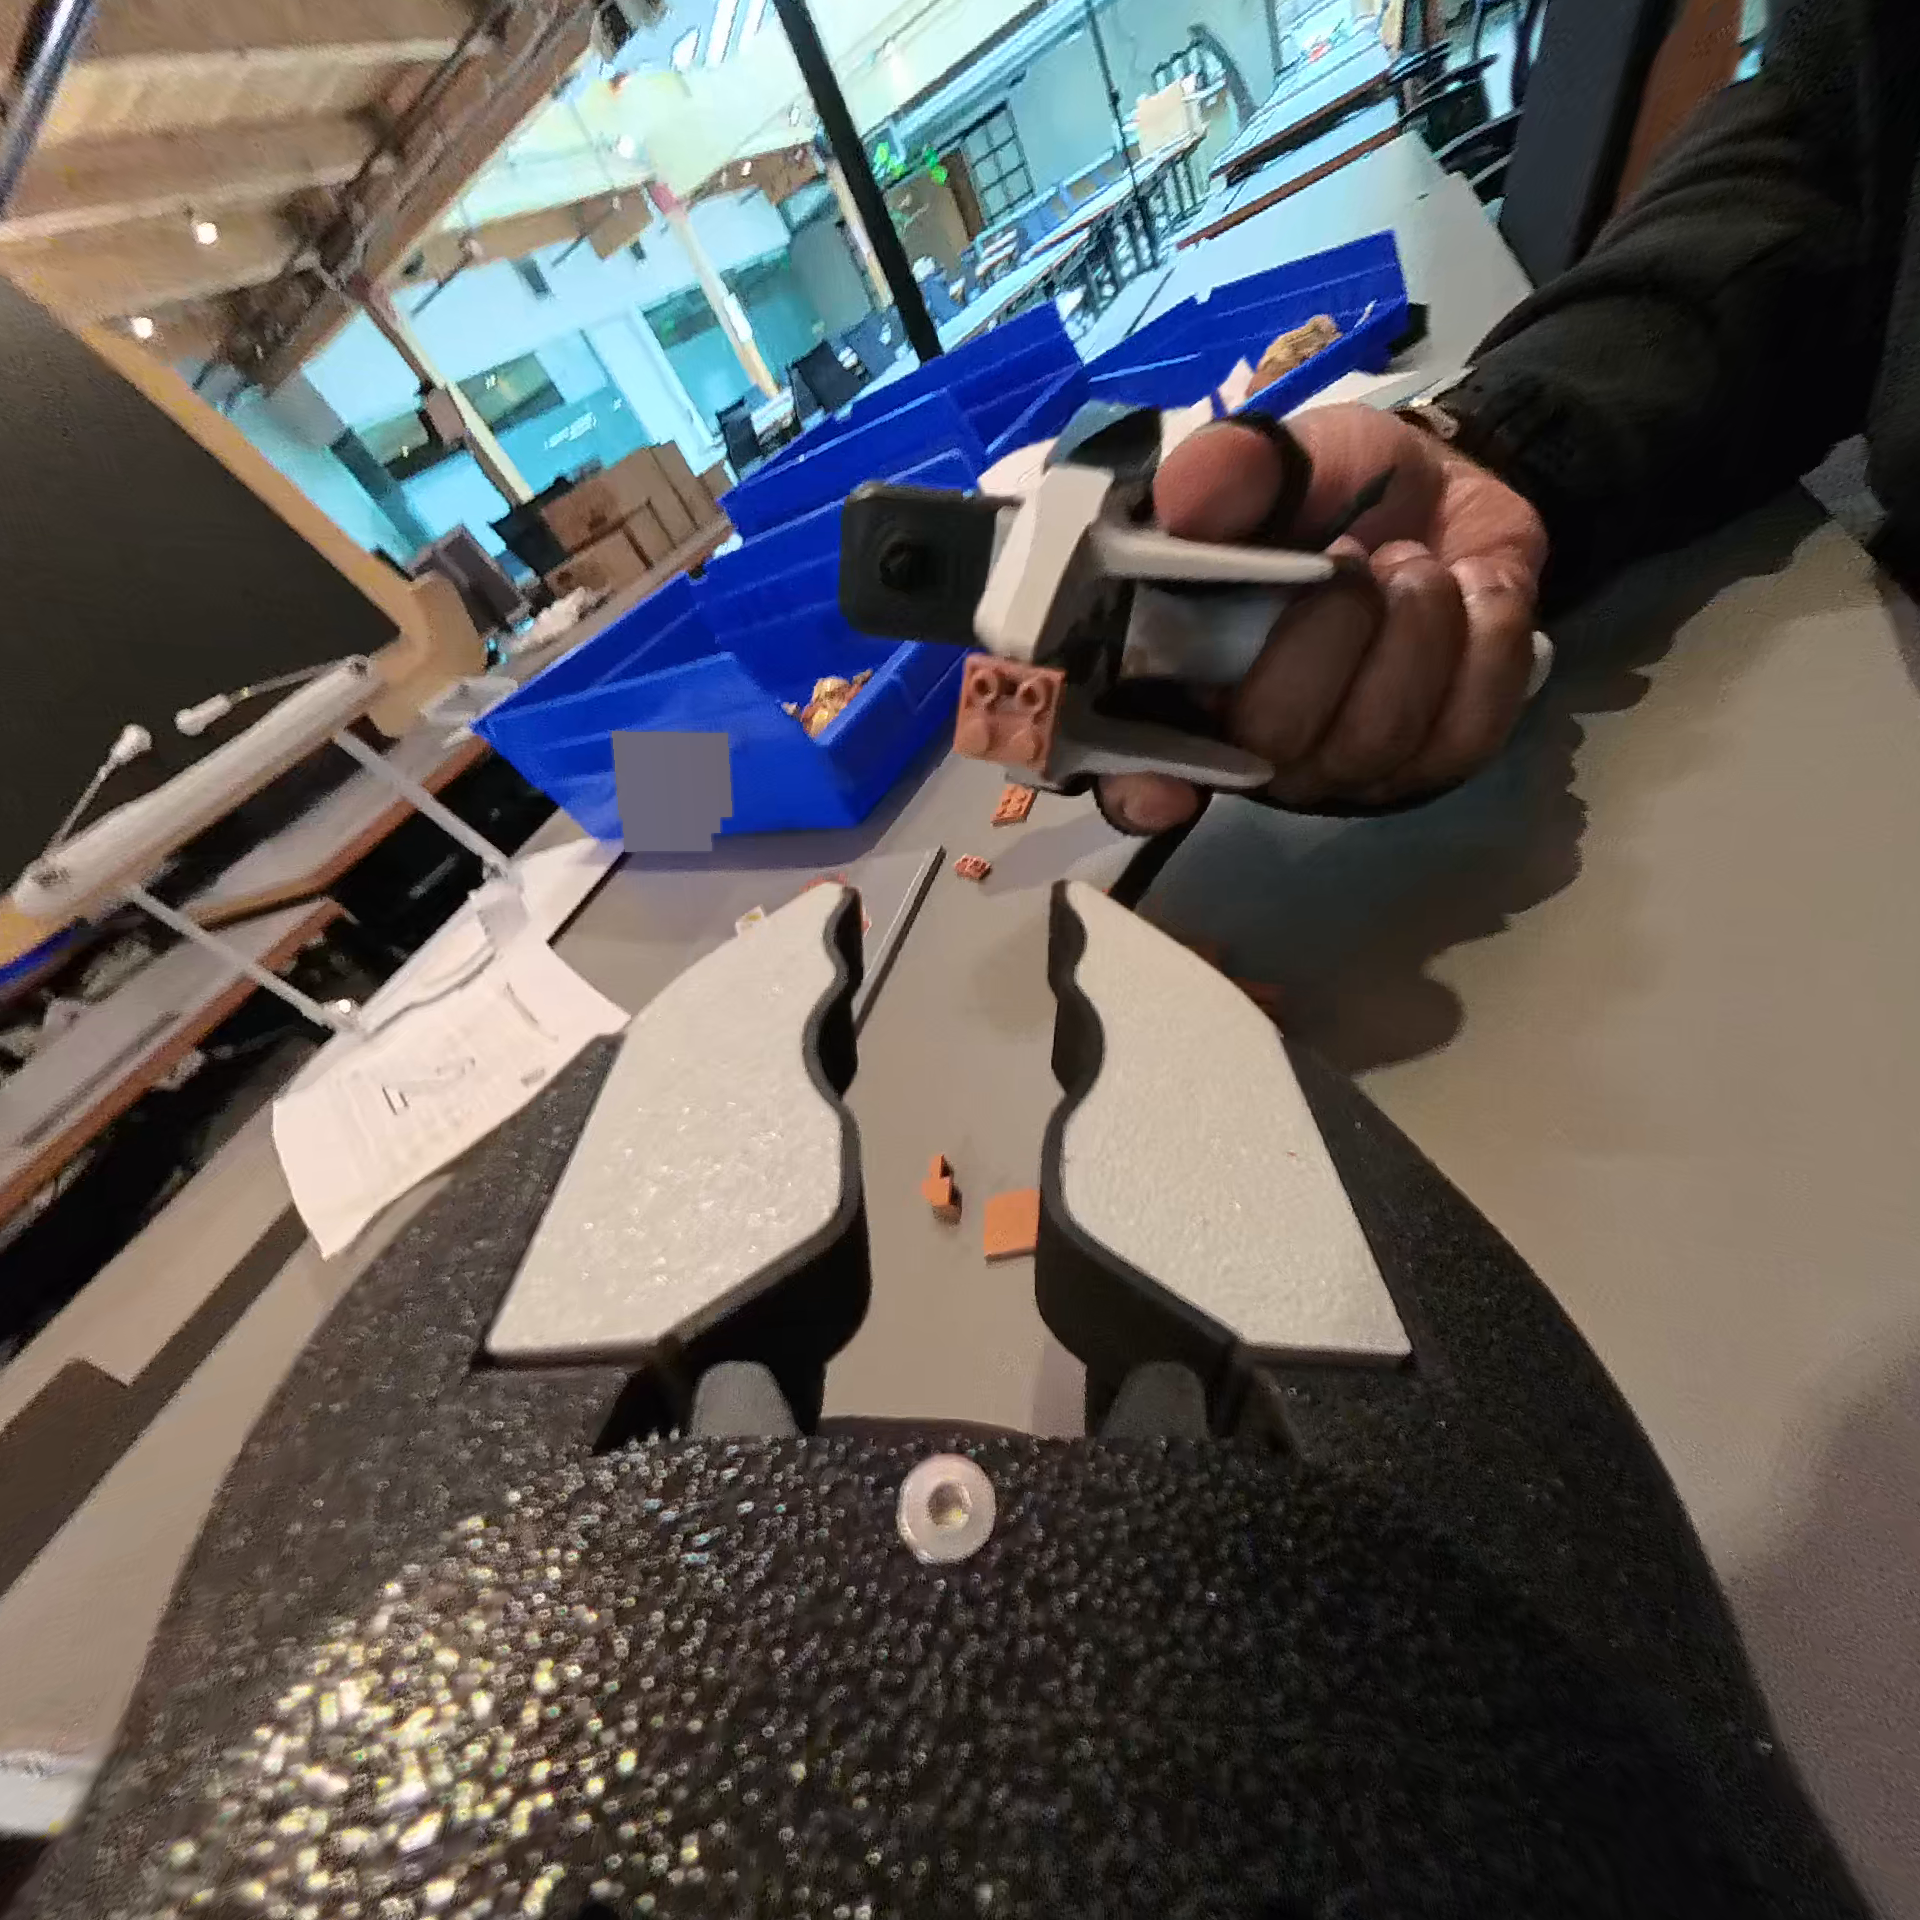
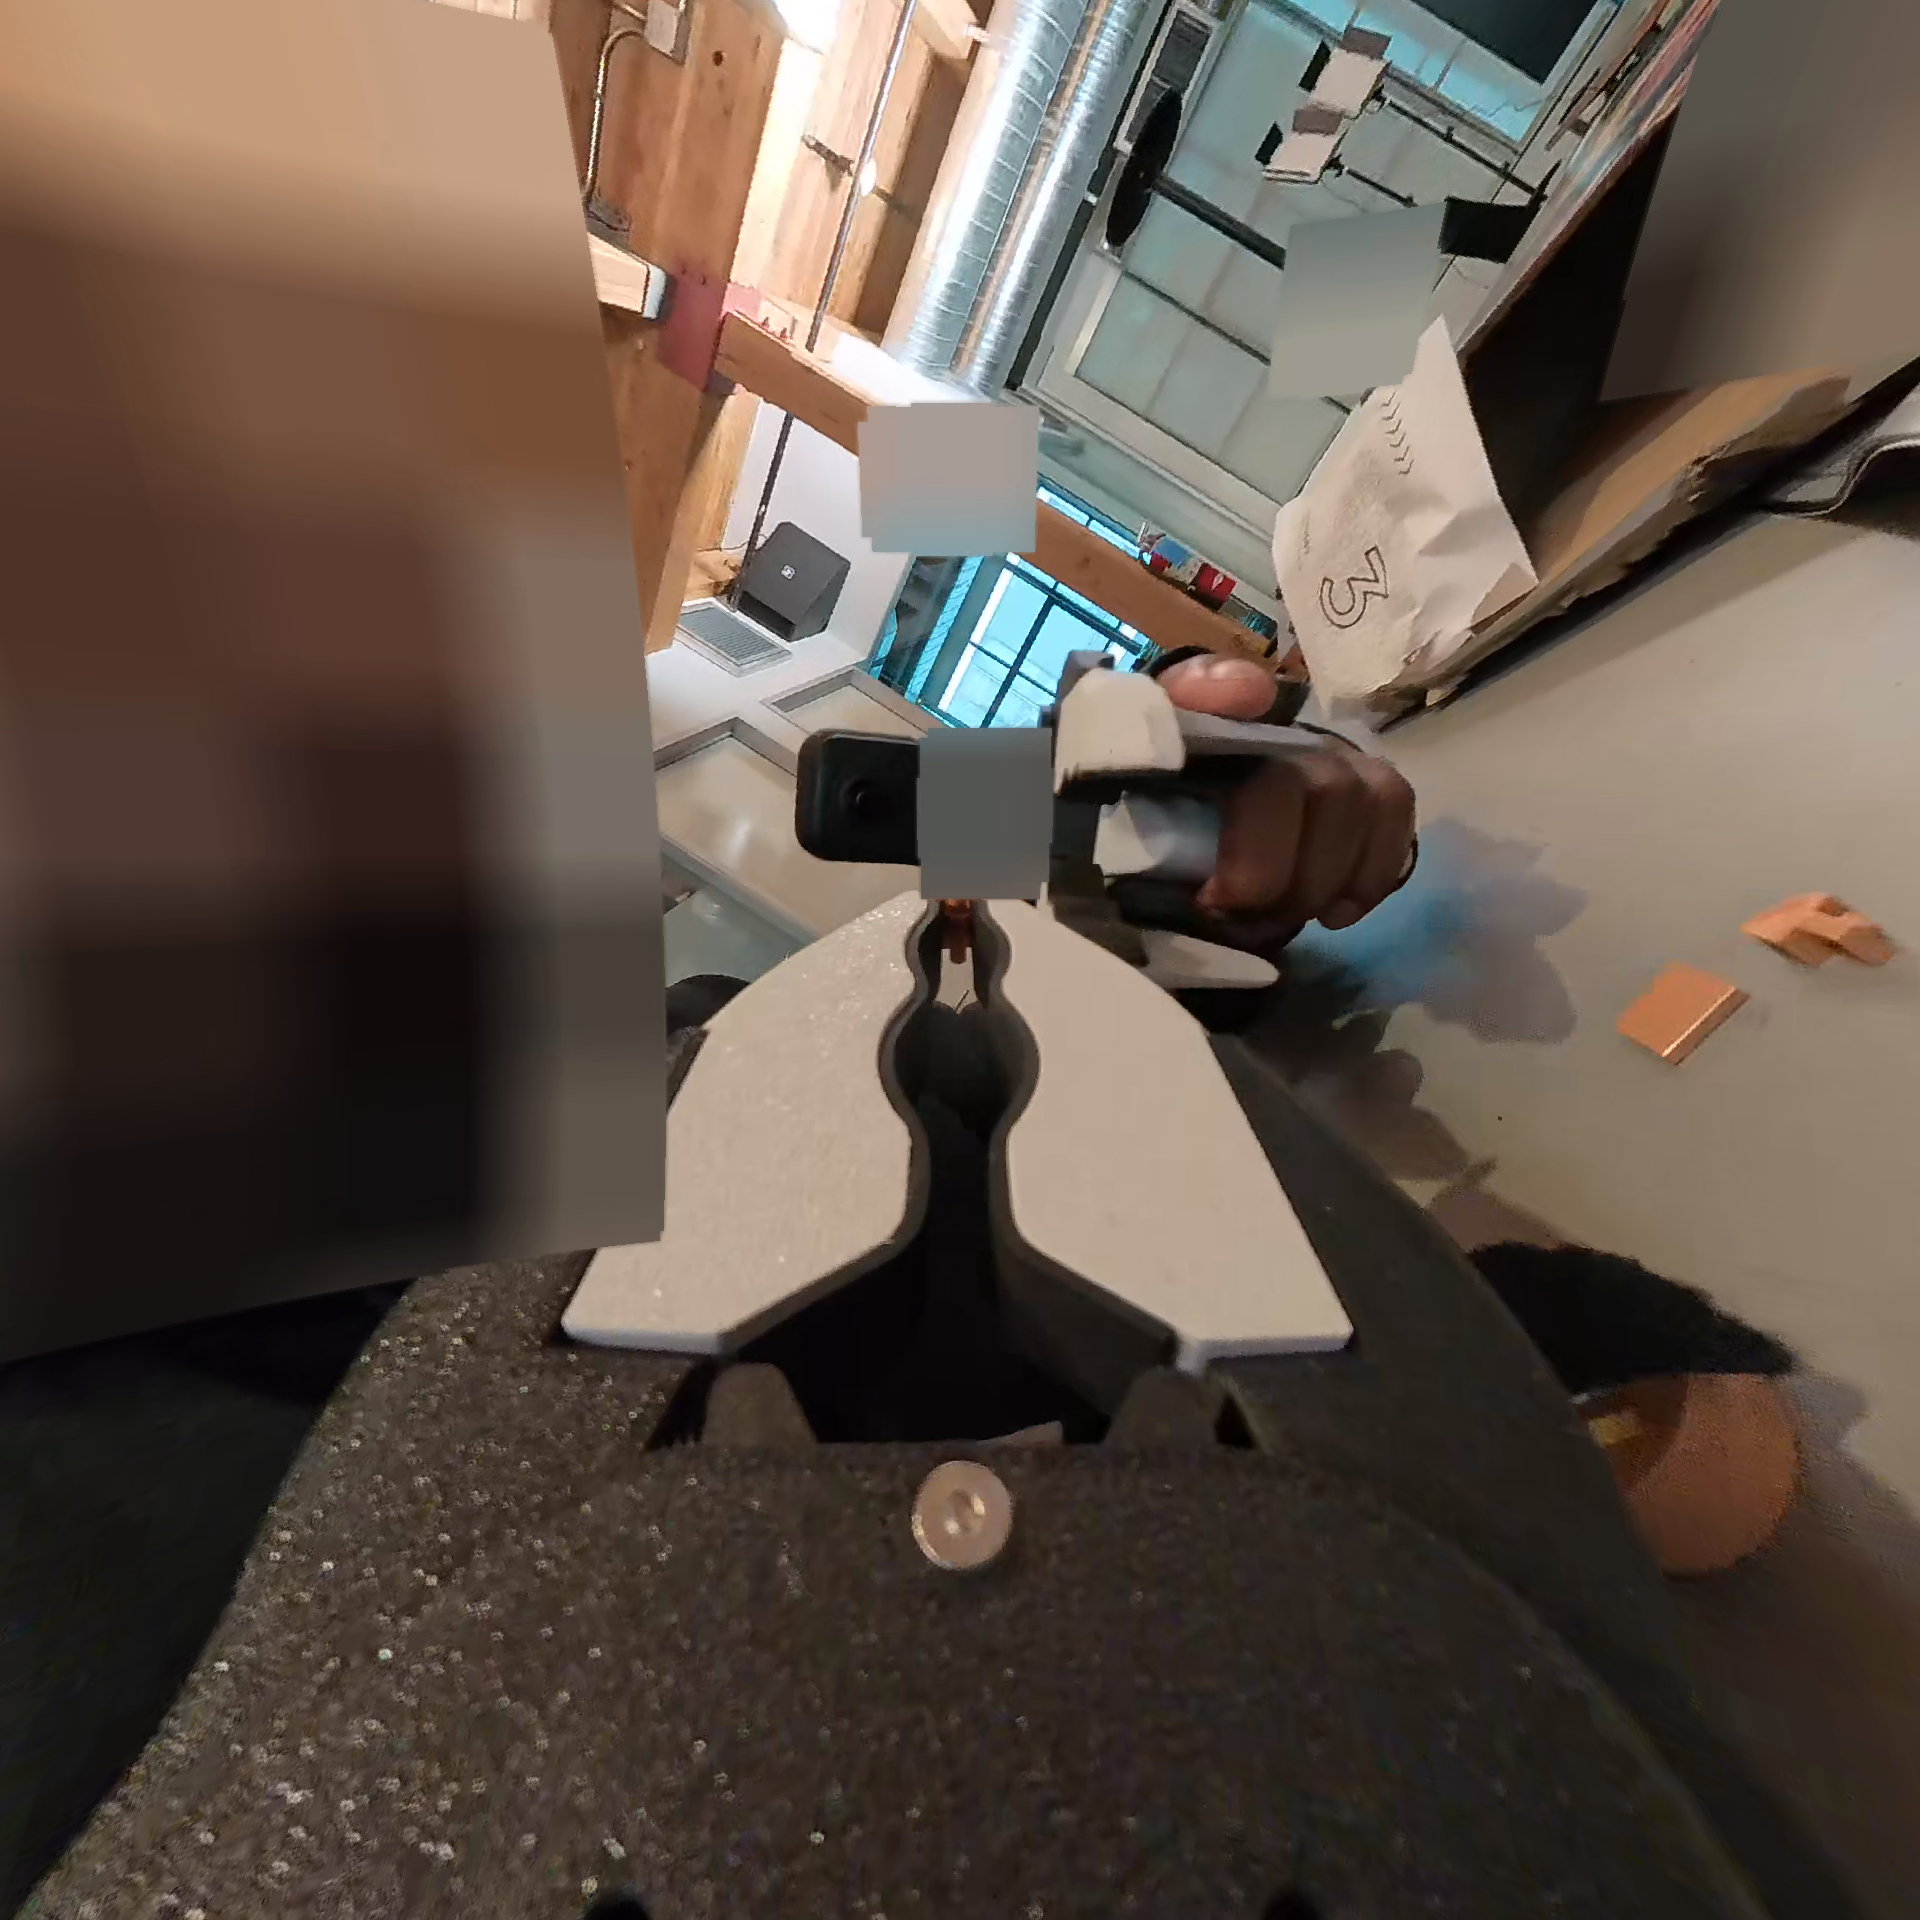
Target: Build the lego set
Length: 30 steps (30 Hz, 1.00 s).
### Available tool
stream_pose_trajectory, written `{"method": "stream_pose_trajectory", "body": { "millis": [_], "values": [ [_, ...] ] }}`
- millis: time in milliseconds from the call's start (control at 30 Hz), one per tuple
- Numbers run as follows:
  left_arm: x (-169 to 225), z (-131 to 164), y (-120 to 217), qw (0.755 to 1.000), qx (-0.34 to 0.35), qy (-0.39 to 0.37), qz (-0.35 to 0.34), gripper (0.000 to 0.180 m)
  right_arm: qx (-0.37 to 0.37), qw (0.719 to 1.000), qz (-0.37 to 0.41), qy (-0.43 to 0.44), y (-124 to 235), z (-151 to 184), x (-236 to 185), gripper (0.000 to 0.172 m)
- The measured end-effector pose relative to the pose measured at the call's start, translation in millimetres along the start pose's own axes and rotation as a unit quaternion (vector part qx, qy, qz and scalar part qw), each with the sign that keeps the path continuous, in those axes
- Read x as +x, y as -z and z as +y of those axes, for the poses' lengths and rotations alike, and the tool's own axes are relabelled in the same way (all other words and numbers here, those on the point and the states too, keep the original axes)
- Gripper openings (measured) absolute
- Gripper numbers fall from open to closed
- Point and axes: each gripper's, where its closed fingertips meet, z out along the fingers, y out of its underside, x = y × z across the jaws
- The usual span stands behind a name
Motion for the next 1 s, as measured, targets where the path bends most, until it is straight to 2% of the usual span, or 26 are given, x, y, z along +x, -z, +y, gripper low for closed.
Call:
{"method": "stream_pose_trajectory", "body": {
  "millis": [167,333,500,600,700,767,800,867,1000],
  "values": [
    [10.7,-15.7,-0.6,0.999,0.041,-0.023,0.012,0.035,0.002,1.0,0.01,-0.009,-0.5,1.0,5.4,0.005],
    [12.3,-15.1,-3.9,0.999,0.037,-0.04,0.005,0.034,-0.013,0.999,0.029,-0.018,-1.5,6.8,12.8,0.005],
    [17.9,-14.5,-6.2,0.998,0.036,-0.055,0.011,0.017,-0.032,0.998,0.045,-0.007,-2.6,12.9,16.6,0.005],
    [20.3,-10.3,-5.1,0.998,0.02,-0.057,0.025,0.016,-0.046,0.997,0.063,0.014,-1.3,14.8,19.8,0.005],
    [16.7,-6.6,-0.2,0.999,0.009,-0.038,0.033,0.016,-0.047,0.995,0.078,0.033,2.9,9.3,19.4,0.019],
    [10.2,6.1,3.8,0.999,-0.029,-0.019,0.037,0.016,-0.055,0.991,0.107,0.058,9.5,4.4,22.5,0.029],
    [9.2,19.1,5.8,0.997,-0.066,-0.004,0.049,0.016,-0.059,0.987,0.124,0.077,14.1,1.6,24.3,0.029],
    [-3.2,48.8,11.8,0.987,-0.155,0.004,0.031,0.016,-0.071,0.978,0.157,0.119,24.0,-3.4,26.7,0.028],
    [0.9,87.5,23.5,0.961,-0.262,0.066,0.062,0.016,-0.115,0.946,0.22,0.209,44.0,-6.7,32.6,0.028]
  ]
}}
